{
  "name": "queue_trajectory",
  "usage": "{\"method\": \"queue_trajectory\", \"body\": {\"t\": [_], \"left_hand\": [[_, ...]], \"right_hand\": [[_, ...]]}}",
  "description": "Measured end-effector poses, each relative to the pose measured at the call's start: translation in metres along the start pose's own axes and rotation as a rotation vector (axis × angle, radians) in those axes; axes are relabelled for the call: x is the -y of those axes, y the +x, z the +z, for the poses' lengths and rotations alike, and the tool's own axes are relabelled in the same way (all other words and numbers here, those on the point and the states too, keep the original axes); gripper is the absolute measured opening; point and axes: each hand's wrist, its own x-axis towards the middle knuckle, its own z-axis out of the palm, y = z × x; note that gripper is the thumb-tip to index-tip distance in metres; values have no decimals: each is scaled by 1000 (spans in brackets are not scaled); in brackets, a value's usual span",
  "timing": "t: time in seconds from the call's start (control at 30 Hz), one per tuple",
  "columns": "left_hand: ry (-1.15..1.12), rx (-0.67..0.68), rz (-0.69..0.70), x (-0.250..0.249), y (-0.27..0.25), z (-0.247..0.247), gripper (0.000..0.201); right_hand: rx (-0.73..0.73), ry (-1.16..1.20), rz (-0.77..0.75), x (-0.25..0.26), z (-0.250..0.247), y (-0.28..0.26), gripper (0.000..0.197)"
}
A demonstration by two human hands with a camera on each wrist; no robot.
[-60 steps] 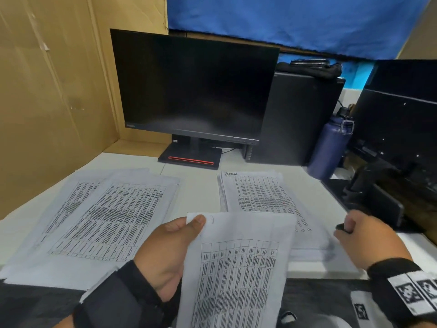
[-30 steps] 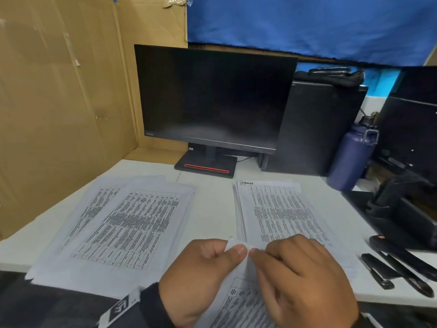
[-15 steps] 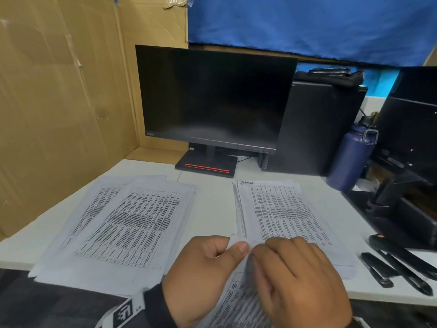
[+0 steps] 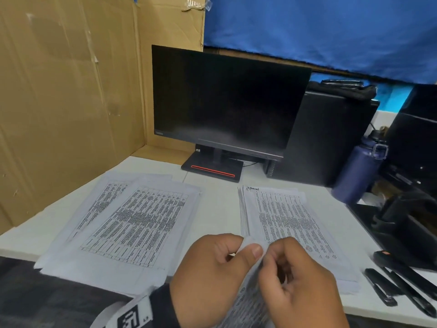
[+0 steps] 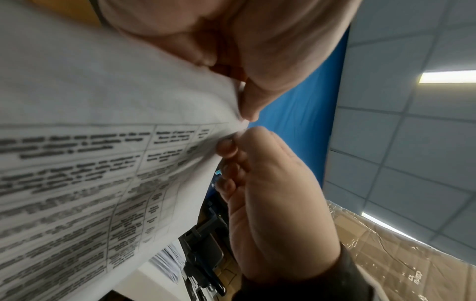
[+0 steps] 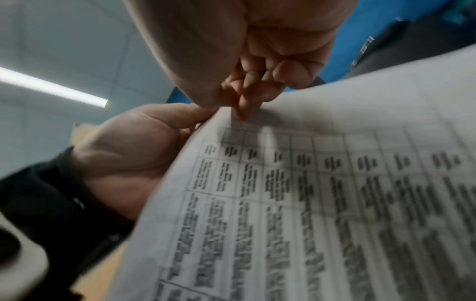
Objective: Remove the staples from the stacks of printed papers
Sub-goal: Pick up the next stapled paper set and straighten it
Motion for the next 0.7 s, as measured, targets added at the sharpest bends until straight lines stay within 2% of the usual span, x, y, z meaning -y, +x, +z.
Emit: {"method": "queue_trajectory", "body": {"t": [0.07,0.13,0.17,0.23,0.3,0.47,0.53,0.7], "left_hand": [[19,-38,22,-4,-1,0,47],[63,-108,46,-7,-2,0,19],[93,-117,64,-7,-2,-1,18],[161,-130,119,-3,2,-4,35],[211,-130,173,-5,6,-12,25],[315,-182,266,-8,16,-27,34],[312,-199,264,-13,17,-32,31],[199,-177,237,-14,20,-39,28]], "right_hand": [[6,120,119,5,5,4,21],[30,224,214,9,12,7,16],[23,293,253,10,17,8,16],[-9,413,302,12,26,11,20],[-35,483,318,17,32,15,20],[-117,564,320,28,46,30,19],[-154,610,314,34,50,34,14],[-186,625,260,46,51,39,33]]}}
